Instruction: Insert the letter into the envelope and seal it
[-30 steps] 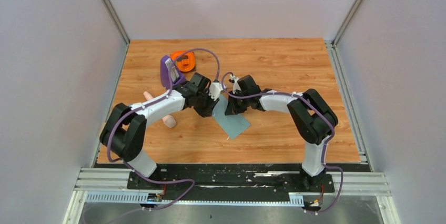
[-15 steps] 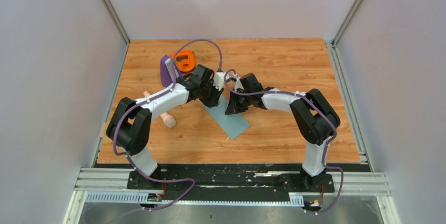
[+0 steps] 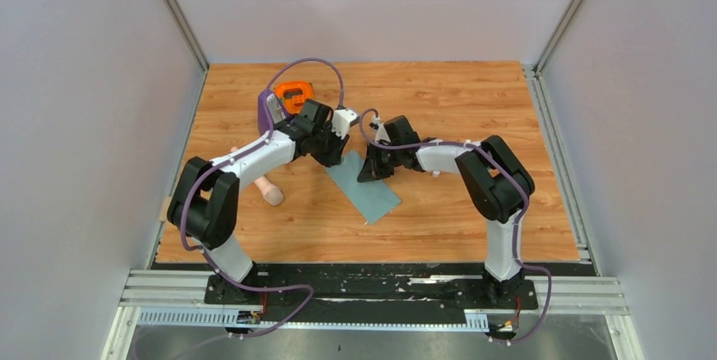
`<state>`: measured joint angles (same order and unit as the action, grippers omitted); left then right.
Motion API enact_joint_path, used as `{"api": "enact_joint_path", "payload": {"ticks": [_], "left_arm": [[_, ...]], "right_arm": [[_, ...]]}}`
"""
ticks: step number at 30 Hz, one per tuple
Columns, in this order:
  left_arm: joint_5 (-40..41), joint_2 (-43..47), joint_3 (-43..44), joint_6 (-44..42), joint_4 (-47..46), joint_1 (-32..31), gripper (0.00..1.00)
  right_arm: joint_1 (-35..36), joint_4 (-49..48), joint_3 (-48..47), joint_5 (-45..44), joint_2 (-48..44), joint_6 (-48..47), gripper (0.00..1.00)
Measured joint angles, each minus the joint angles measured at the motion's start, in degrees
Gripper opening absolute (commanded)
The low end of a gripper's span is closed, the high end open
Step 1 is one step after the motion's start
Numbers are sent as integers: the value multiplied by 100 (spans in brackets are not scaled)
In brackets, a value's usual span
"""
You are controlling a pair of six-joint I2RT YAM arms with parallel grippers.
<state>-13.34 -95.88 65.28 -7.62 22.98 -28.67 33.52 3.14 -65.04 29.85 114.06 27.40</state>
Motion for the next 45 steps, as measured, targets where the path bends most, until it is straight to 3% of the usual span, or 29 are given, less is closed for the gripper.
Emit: {"api": "enact_joint_path", "payload": {"ticks": [6, 8, 11, 14, 21, 24, 27, 29, 35, 42, 45], "left_arm": [[-35, 129, 83, -37, 240, 26, 0], [-109, 146, 232, -63, 442, 26, 0], [-238, 186, 586, -127, 793, 28, 0], [-348, 319, 988, -210, 1097, 26, 0], [-782, 841, 1615, -323, 1762, 109, 0], [-984, 927, 1788, -326, 1996, 142, 0], [-1141, 968, 1818, -323, 2149, 146, 0], [-1213, 968, 1818, -321, 2238, 146, 0], [-1298, 970, 1814, -317, 2286, 146, 0], [-1318, 970, 1812, -317, 2286, 146, 0], [-1329, 970, 1808, -317, 2286, 146, 0]], "right_arm": [[-46, -92, 15, 72, 4, 42, 3], [-50, -7, 15, 28, -70, -17, 17], [-55, 350, -9, -149, -382, -181, 47], [-70, 815, -188, -597, -898, -490, 66], [-664, 1598, -328, -2129, -2162, -1196, 90], [-1261, 1816, 4, -2636, -2227, -1349, 93], [-1742, 2162, 376, -2949, -2127, -1427, 93], [-1888, 2365, 490, -3038, -1969, -1471, 87], [-1895, 2498, 498, -2837, -1576, -1613, 58], [-1893, 2516, 459, -2726, -1416, -1644, 34], [-1893, 2549, 459, -2726, -1416, -1650, 15]]}}
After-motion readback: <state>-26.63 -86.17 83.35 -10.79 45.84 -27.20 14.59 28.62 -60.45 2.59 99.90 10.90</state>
